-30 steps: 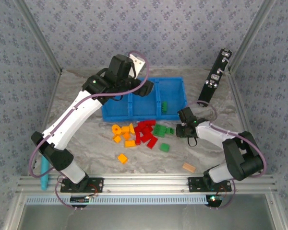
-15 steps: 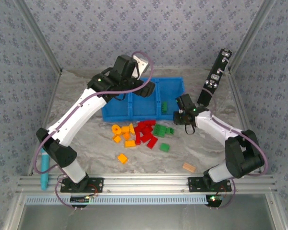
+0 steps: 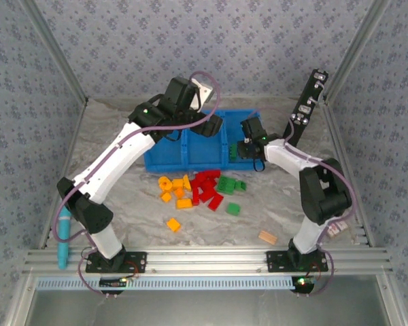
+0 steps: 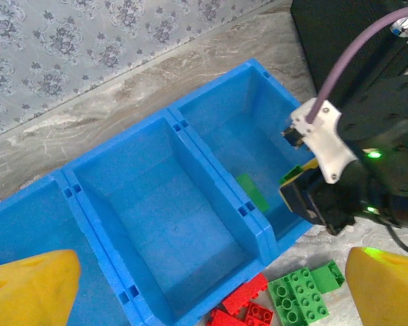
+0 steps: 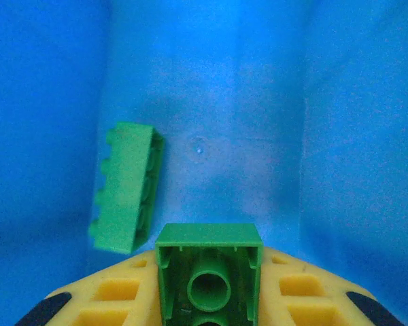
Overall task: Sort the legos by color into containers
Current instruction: Place the lego in the container.
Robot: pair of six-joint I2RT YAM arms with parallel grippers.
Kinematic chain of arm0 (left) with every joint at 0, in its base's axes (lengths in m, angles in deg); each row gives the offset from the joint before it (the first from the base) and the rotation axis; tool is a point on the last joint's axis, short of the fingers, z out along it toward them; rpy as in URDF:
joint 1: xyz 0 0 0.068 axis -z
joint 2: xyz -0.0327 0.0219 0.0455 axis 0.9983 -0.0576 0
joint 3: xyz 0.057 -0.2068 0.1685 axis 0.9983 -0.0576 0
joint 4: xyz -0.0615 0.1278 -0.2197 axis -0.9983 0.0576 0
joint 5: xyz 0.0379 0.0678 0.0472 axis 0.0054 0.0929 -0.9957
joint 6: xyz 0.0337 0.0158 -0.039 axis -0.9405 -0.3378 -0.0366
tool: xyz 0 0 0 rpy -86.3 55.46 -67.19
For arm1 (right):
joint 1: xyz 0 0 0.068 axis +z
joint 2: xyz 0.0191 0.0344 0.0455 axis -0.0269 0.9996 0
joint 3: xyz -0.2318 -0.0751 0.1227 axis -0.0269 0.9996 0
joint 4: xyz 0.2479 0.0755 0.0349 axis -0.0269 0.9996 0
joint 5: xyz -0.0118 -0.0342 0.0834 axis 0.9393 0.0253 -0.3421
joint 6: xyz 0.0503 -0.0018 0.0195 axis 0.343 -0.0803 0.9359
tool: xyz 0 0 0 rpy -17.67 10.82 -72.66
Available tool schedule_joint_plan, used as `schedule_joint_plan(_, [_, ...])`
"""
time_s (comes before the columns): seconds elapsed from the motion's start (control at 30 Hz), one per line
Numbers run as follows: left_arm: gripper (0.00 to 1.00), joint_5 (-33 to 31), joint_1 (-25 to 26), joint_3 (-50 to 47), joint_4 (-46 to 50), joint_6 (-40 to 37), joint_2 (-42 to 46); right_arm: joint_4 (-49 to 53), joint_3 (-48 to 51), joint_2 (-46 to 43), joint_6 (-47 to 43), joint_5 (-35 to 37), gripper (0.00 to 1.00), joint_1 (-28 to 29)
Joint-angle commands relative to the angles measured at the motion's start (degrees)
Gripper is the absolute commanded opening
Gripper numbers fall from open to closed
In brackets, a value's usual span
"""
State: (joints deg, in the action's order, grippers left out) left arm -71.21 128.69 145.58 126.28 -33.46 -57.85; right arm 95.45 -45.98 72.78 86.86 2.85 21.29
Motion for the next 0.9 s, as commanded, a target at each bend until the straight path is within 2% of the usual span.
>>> schedule_joint_plan(0.0, [1.00, 1.1, 0.1, 2.2, 2.1, 0.9, 0.0, -4.4, -3.6, 2.5, -1.6, 1.1, 0.30, 0.0])
schedule_joint_plan(0.27, [1.00, 1.1, 0.1, -1.0, 2.0, 1.3, 1.6, -3.3, -7.1, 7.8, -1.9, 0.7, 0.38, -0.3])
schedule_joint_plan(0.4, [1.00, -0.5, 0.2, -3.3, 0.1, 0.8, 4.1, -2.3, -7.4, 7.3, -2.1, 0.5, 0.53, -0.2])
schedule_joint_plan(0.47, [1.00, -1.5, 0.2, -4.1, -0.1, 0.3, 5.1, -1.5, -7.1, 5.8, -2.4, 0.4, 0.57, -0.2])
schedule_joint_plan(0.63, [1.00, -2.8, 0.1, -5.8, -0.4, -0.9, 7.0, 1.2, -4.8, -1.6, -2.0, -0.6, 0.58, 0.5])
schedule_joint_plan(0.87, [1.00, -3.5, 0.2, -9.9, -2.2, -1.3, 9.6, 5.6, 6.9, -15.9, 2.7, -3.1, 0.58, 2.9])
